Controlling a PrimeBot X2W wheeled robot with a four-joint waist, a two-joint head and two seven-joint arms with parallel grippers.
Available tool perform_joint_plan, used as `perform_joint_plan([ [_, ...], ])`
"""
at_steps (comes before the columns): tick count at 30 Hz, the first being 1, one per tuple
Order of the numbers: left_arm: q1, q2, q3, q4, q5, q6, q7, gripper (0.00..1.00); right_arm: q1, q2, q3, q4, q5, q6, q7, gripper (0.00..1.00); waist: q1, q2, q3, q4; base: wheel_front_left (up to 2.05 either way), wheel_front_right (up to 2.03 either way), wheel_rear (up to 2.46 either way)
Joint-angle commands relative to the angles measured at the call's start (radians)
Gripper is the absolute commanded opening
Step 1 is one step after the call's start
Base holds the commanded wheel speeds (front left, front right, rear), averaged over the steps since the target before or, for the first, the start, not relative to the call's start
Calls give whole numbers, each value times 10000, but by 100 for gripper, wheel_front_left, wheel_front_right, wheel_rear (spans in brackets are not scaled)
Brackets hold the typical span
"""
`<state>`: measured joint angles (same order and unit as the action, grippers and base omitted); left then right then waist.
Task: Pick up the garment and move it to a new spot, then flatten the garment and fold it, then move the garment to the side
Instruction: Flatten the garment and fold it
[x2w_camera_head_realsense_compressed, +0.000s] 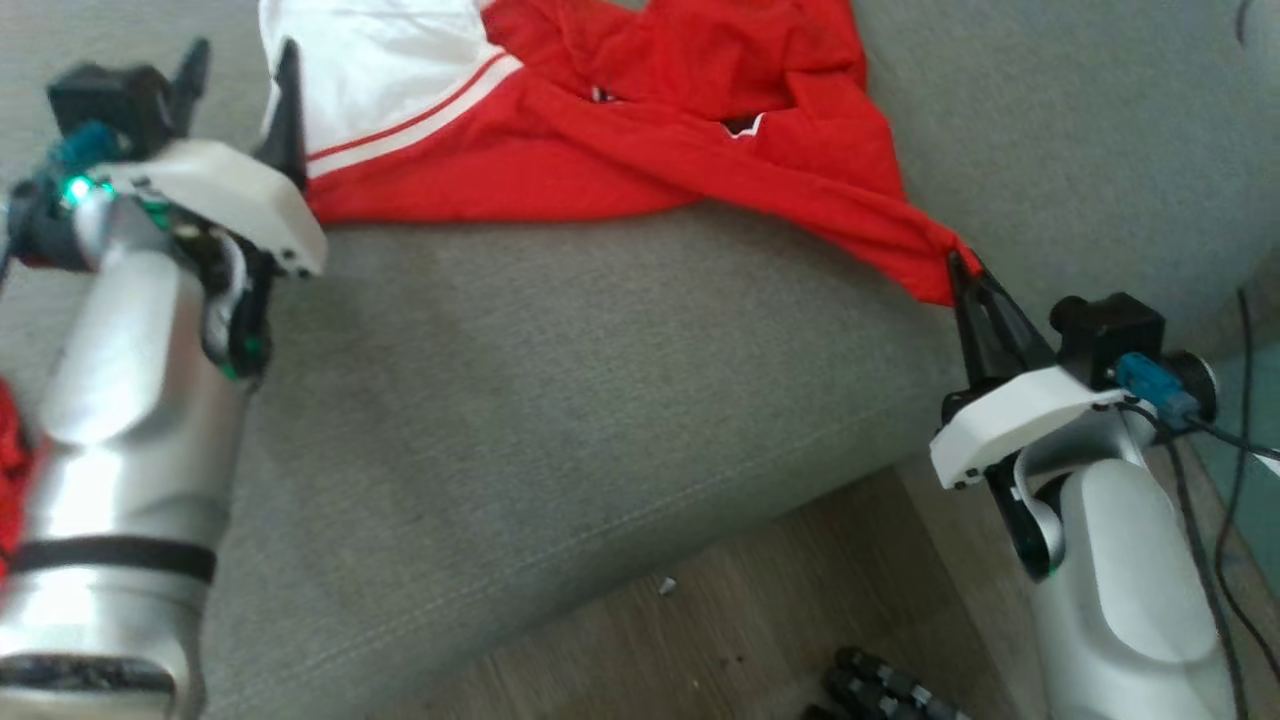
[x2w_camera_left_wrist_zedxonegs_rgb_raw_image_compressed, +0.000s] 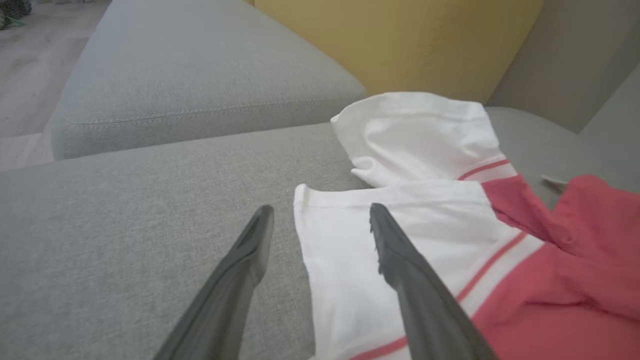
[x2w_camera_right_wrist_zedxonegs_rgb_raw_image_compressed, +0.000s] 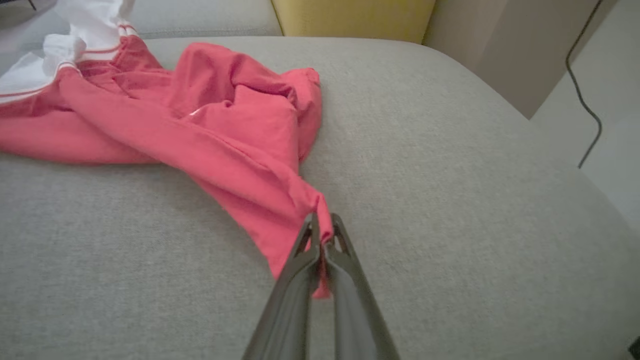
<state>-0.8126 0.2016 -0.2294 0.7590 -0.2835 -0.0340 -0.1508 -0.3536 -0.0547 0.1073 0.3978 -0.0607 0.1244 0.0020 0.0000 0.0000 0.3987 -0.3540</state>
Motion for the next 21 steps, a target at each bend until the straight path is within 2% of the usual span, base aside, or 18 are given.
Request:
perform_joint_plan([
  [1, -514, 470, 180, -34, 152, 67, 34, 100, 94, 45, 138, -446, -16, 63, 27, 0, 0, 0, 265, -255, 0, 0, 0],
  [12, -2133, 502, -319, 1921, 413, -272, 51, 100, 254, 45, 223, -933, 148, 63, 66, 0, 0, 0, 815, -502, 0, 0, 0],
  [21, -3203, 284, -417, 3054, 338, -304, 7, 100, 193, 45, 501, -925, 347, 63, 14, 0, 0, 0, 1060, -560, 0, 0, 0],
])
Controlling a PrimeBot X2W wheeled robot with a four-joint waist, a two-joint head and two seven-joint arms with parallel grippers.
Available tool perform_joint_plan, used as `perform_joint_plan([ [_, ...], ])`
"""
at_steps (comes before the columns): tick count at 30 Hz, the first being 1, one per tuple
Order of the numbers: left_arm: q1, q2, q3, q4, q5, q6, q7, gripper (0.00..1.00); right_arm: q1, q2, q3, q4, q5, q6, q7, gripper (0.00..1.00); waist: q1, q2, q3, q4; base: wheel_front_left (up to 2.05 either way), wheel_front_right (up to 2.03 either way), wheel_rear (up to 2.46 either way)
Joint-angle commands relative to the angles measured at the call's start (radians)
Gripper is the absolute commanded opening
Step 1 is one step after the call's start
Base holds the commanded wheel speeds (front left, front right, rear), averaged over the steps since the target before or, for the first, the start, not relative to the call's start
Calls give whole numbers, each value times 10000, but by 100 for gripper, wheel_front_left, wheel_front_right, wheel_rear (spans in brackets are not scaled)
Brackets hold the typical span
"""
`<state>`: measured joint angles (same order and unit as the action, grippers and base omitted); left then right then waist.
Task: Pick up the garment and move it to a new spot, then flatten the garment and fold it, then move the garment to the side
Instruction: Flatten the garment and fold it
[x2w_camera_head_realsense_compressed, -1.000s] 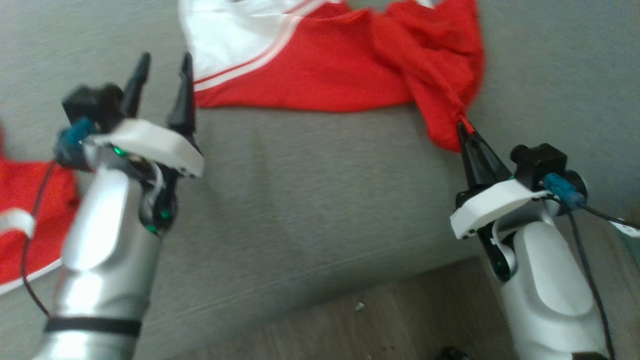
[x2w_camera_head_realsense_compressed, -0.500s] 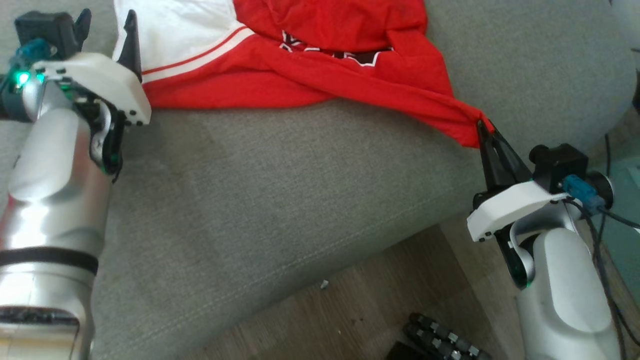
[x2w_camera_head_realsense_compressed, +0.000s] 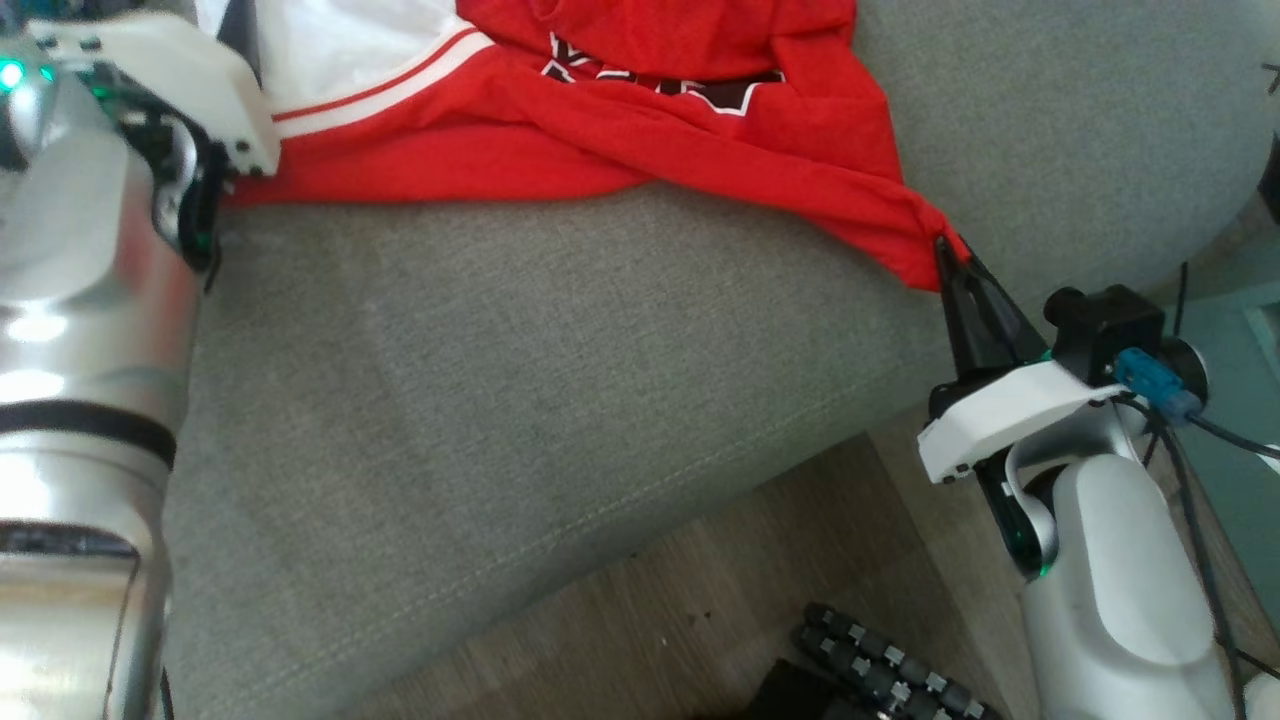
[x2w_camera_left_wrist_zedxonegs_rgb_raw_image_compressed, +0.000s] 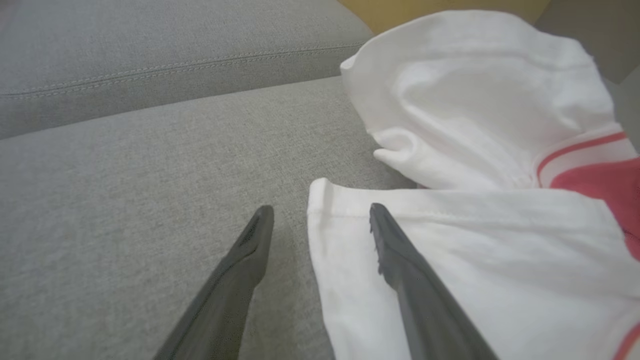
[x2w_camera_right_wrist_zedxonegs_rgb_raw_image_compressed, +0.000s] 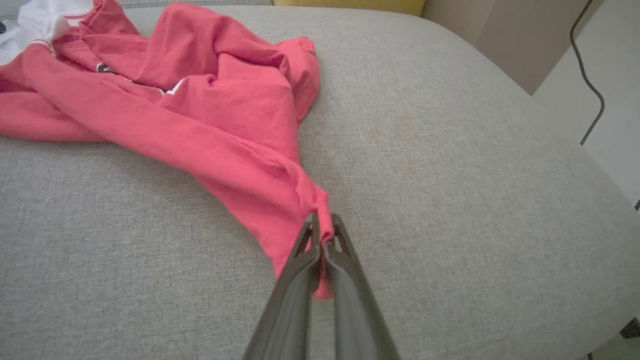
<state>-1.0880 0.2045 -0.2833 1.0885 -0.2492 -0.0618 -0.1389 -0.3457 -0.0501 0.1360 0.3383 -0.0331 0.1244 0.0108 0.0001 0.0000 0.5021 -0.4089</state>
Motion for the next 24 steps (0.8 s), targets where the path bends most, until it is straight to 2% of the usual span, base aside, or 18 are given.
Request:
perform_joint_plan([
  [1, -574, 235, 104, -113, -13, -41, -107, 100, 88, -1, 248, -331, 95, 63, -82, 0, -1, 0, 64, -29, 0, 0, 0],
  [15, -1626, 180, -344, 1336, 109, -146, 199, 100, -120, -1, 640, -195, 396, 63, -234, 0, -1, 0, 242, -313, 0, 0, 0],
  [16, -1661, 184, -358, 1389, 99, -152, 212, 71, -126, -1, 647, -178, 408, 63, -250, 0, -1, 0, 249, -321, 0, 0, 0],
  [17, -1684, 175, -371, 1432, 82, -172, 208, 0, -131, -1, 647, -158, 418, 63, -266, 0, -1, 0, 253, -322, 0, 0, 0],
  [24, -1661, 7, -526, 1560, 29, -287, -272, 0, -113, -1, 487, 38, 373, 63, -343, 0, -1, 0, 37, -27, 0, 0, 0],
])
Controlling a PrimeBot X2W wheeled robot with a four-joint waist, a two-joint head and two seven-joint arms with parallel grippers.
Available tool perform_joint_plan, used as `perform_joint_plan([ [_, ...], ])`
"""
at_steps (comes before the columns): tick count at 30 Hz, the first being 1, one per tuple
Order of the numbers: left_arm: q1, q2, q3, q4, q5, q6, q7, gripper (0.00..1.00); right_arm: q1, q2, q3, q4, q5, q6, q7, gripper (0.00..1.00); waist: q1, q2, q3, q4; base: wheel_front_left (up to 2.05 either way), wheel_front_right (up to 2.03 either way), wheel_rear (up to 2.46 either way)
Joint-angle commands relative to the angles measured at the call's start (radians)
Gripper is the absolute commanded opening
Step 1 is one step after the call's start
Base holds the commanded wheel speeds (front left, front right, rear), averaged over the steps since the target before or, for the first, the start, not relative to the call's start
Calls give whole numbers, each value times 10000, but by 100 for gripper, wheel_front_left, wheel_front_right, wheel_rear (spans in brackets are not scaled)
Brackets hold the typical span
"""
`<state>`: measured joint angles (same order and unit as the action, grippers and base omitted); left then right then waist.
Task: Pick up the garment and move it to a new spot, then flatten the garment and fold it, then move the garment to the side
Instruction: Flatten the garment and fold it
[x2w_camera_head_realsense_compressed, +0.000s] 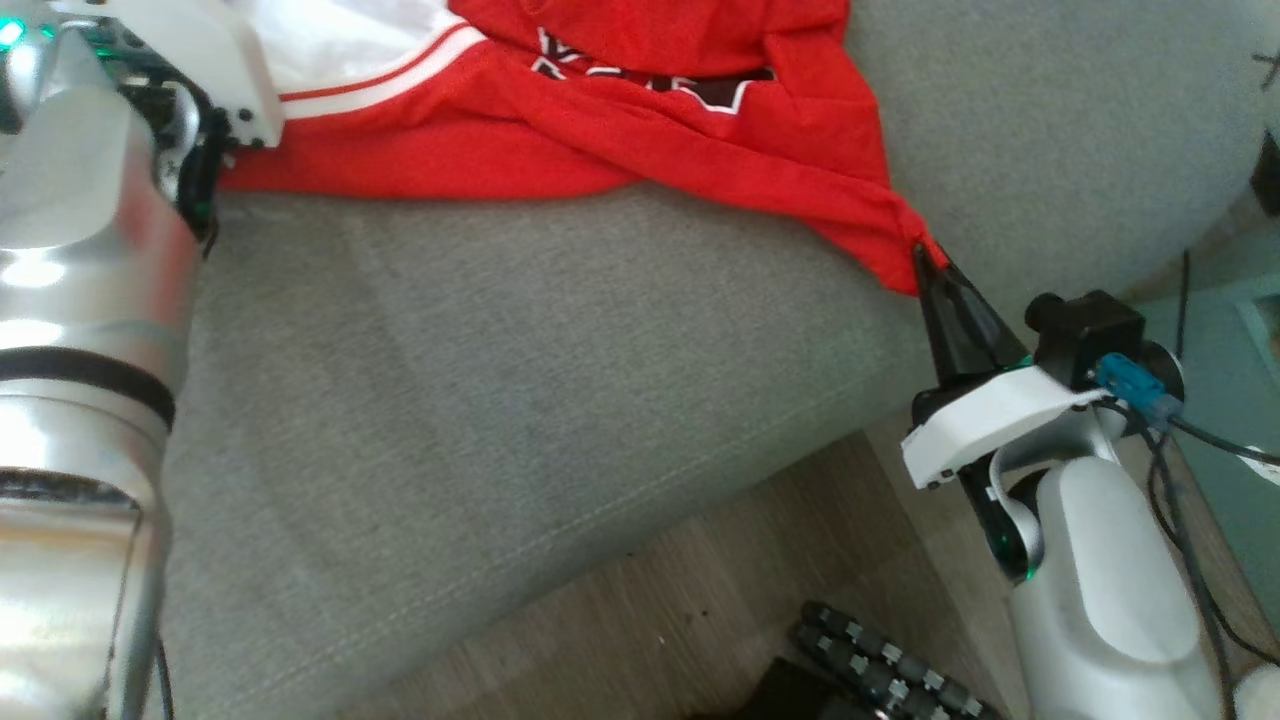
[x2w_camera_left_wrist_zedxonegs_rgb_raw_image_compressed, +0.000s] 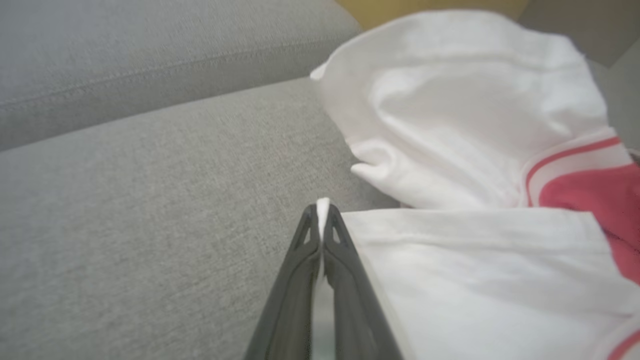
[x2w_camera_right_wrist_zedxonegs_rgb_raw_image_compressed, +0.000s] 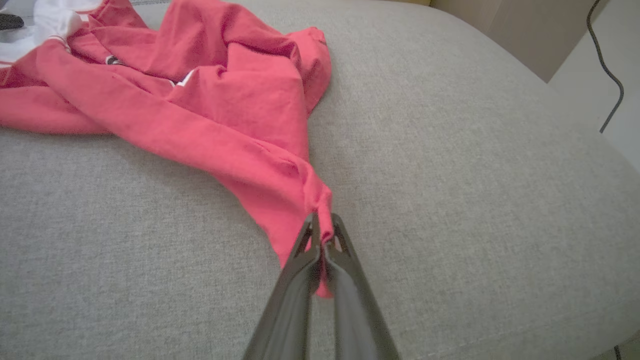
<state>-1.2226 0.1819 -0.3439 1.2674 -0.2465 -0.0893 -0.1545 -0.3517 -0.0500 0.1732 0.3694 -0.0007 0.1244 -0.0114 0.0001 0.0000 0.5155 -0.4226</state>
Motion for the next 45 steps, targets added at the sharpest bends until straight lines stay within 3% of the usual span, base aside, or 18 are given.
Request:
perform_joint_plan([
  [1, -280, 175, 58, -228, -17, -40, -227, 0, -65, -3, 60, -256, -22, 63, -148, 0, -1, 0, -177, 202, 0, 0, 0],
  [7, 175, -238, 36, -639, -338, -287, -886, 0, -343, -41, -443, -322, -577, 63, -312, 0, -1, 0, -998, 865, 0, 0, 0],
  [14, 975, -257, 120, -2428, -782, -397, -1064, 0, -1202, -896, -437, -645, -771, 63, -194, 0, -1, 0, -2131, 1607, 0, 0, 0],
  [21, 2605, 105, 567, -6289, -1125, -410, -1070, 0, -2530, -2703, 578, -728, -395, 63, 381, 0, -1, 0, -3623, 2444, 0, 0, 0],
  [22, 3079, 237, 788, -7323, -1110, -400, -1071, 0, -2930, -3263, 1098, -644, -202, 63, 537, 0, -1, 0, -4097, 2586, 0, 0, 0],
  [27, 3924, 602, 1092, -9143, -1031, -133, -1017, 0, -3954, -4384, 2003, -533, 303, 63, 727, 0, -1, 0, -5022, 2822, 0, 0, 0],
  [33, 4359, 1386, 1685, -11256, -1178, 255, -330, 0, -4822, -5454, 2493, -568, 1058, 63, 732, 0, -1, 0, -5488, 2900, 0, 0, 0],
  [37, 4620, 1772, 1982, -12623, -1512, 428, 725, 0, -5000, -6078, 2557, -1016, 1398, 63, 878, 0, -1, 0, -5574, 2964, 0, 0, 0],
  [45, 4889, 2220, 2097, -14439, -2090, 694, 2805, 0, -4968, -6883, 2577, -2844, 2342, 63, 2390, 0, -1, 0, -5082, 3041, 0, 0, 0],
])
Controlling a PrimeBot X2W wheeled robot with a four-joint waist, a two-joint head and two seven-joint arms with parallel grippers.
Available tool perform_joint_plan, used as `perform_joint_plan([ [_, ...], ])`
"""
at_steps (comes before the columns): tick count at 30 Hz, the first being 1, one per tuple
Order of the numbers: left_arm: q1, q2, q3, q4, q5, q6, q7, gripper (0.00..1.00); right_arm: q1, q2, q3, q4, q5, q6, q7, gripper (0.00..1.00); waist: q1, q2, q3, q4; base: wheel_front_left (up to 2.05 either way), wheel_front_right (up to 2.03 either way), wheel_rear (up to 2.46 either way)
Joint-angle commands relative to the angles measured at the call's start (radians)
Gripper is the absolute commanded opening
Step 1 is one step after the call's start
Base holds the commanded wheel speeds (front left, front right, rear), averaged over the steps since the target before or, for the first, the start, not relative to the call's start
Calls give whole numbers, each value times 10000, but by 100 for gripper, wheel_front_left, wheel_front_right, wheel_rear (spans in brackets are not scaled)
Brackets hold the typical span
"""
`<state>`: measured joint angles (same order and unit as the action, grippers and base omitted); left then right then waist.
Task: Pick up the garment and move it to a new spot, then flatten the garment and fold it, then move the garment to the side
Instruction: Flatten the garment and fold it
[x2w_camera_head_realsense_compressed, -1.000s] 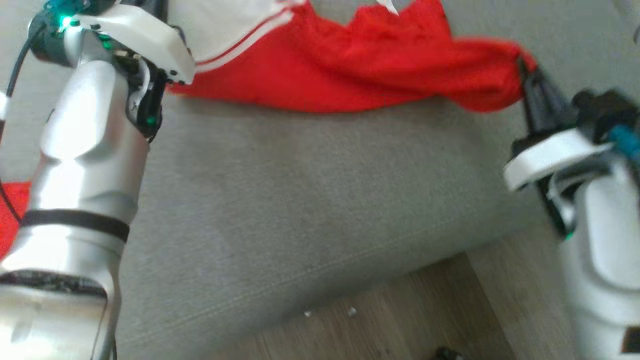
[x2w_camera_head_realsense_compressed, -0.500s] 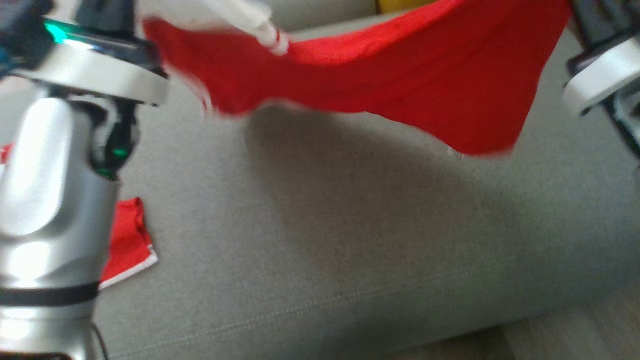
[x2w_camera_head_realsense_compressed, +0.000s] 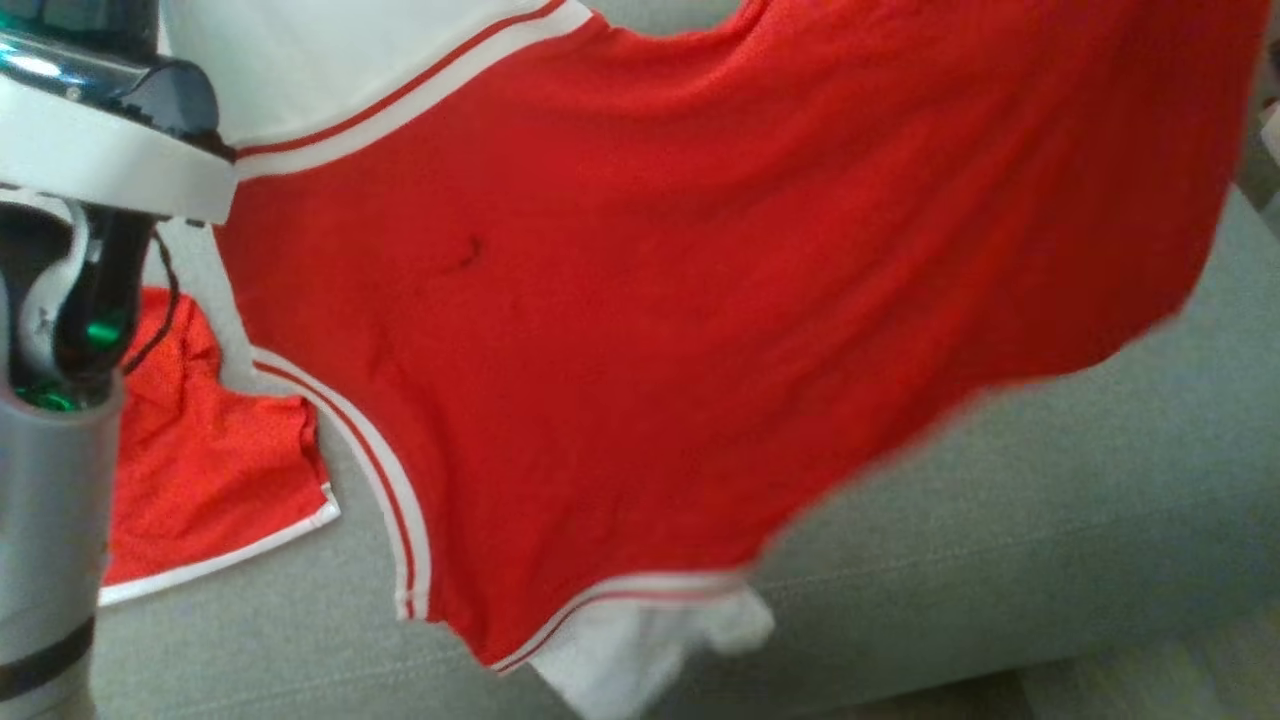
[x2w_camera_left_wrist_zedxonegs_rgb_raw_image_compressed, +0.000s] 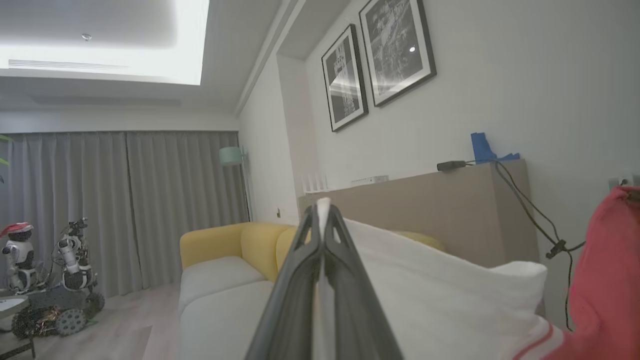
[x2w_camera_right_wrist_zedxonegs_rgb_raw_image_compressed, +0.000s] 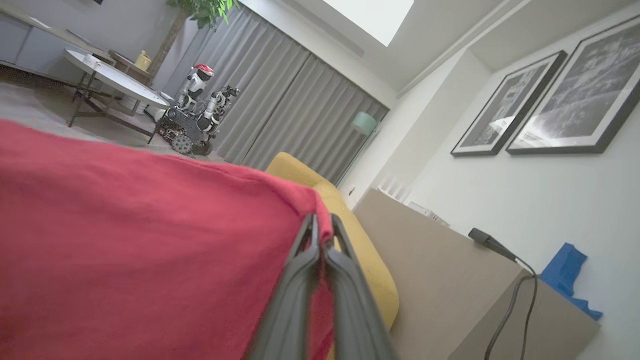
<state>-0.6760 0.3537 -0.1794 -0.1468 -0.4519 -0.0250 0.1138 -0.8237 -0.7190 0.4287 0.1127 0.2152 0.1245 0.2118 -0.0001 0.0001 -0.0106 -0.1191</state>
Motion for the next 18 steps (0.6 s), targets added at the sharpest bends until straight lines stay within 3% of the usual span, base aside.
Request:
perform_joint_plan([
  [1, -712, 564, 420, -323, -51, 38, 320, 0, -344, -267, 39, -426, 338, 62, 369, 0, 1, -1, 402, 2, 0, 0, 0],
  [5, -1790, 630, 95, -17, -58, -173, 923, 0, -1159, -371, 120, -508, 888, 62, 857, 0, 1, -1, 1571, -2, 0, 0, 0],
  [11, -4171, 557, -382, 1409, 337, -496, 999, 0, -3186, -15, 463, 490, 1229, 62, 611, 0, 1, -1, 3376, 6, 0, 0, 0],
  [12, -5301, 426, -510, 2249, 559, -575, 690, 0, -4199, 297, 432, 1229, 1141, 62, 170, 0, 1, -1, 4035, 35, 0, 0, 0],
  [14, -5868, 282, -533, 2677, 595, -592, 511, 0, -4722, 448, 392, 1619, 1038, 62, -93, 0, 1, -1, 4387, 51, 0, 0, 0],
  [18, -7765, -233, -516, 4473, 792, -607, -724, 0, -6513, 1109, -13, 3333, 170, 62, -1726, 0, 1, -1, 5223, 172, 0, 0, 0],
])
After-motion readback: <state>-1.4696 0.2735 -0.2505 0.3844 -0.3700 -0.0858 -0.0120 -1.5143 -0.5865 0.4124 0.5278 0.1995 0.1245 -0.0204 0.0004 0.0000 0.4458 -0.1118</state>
